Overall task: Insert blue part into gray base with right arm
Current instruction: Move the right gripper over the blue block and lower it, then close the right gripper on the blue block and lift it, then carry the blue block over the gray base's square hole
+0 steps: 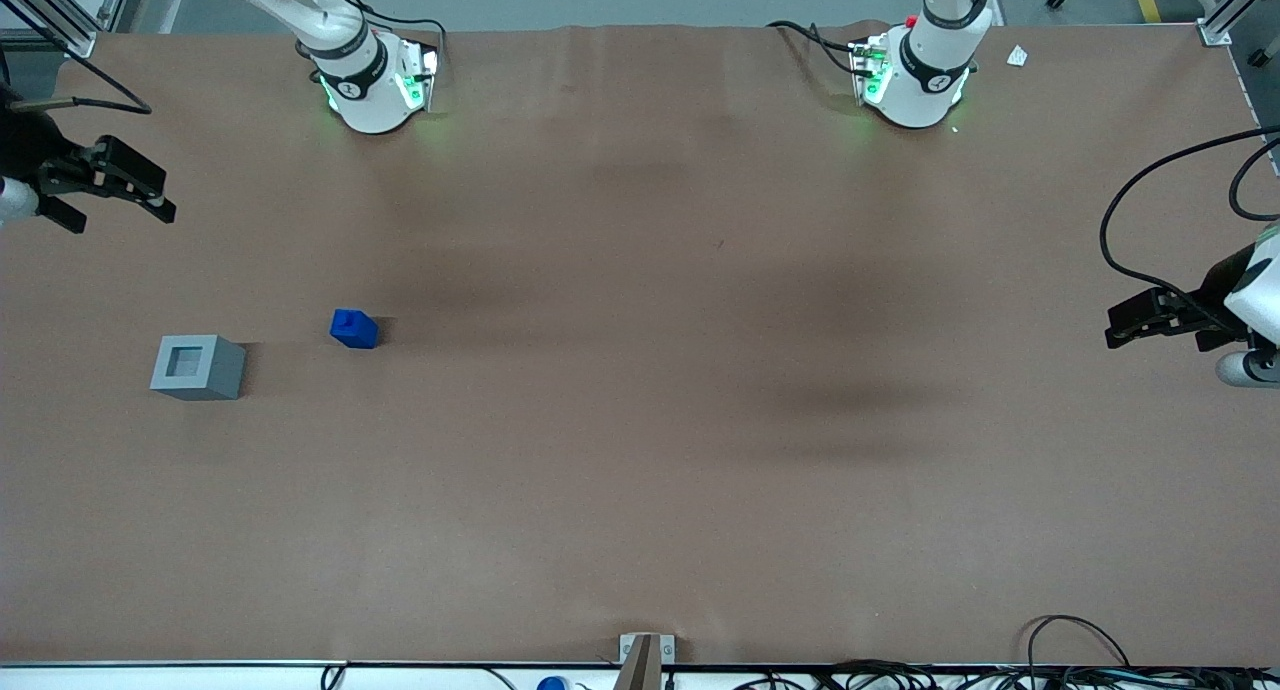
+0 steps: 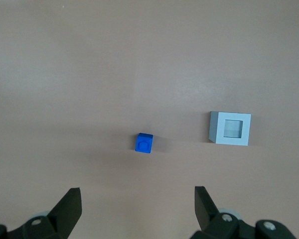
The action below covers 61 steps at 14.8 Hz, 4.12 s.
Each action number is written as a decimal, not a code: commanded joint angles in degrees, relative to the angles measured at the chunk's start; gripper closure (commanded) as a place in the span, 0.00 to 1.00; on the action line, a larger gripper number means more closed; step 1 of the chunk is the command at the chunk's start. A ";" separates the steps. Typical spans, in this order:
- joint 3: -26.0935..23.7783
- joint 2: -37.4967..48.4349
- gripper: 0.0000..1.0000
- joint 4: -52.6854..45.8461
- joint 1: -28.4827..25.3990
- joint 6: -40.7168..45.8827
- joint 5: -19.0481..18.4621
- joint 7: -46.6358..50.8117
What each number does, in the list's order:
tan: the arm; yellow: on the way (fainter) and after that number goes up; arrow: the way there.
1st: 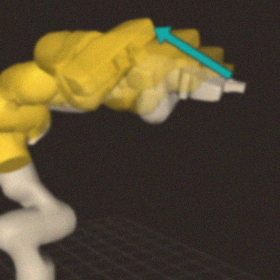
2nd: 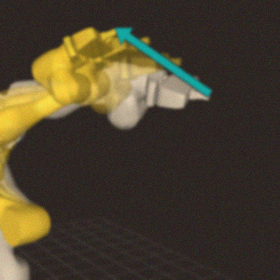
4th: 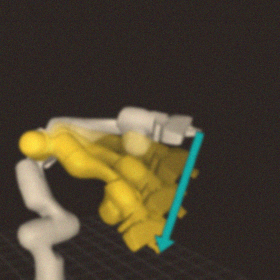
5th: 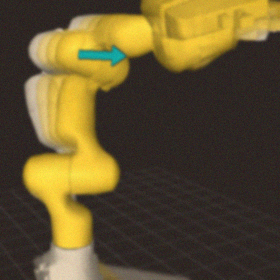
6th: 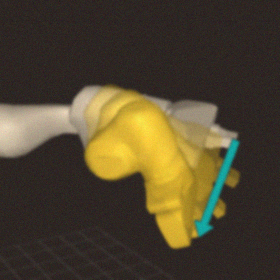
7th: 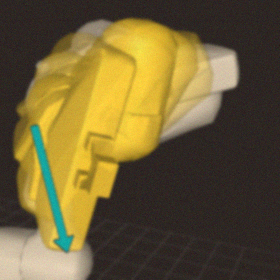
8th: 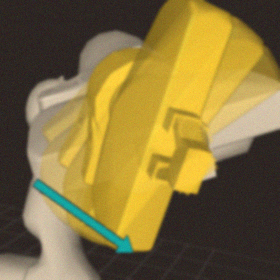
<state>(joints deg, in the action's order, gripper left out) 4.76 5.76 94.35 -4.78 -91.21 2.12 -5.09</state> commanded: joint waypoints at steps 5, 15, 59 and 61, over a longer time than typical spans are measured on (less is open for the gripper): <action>0.60 -0.40 0.00 0.39 -0.67 -0.02 0.60 0.70; 0.69 -3.39 0.00 12.42 -0.67 -7.56 0.69 0.70; 5.43 -18.51 0.93 23.72 -2.87 -26.35 5.52 -3.32; 7.62 -18.51 0.93 18.17 -3.13 -18.95 5.52 -4.22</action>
<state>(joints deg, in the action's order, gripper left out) 10.52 -13.39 117.61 -7.67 -116.73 6.73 -7.57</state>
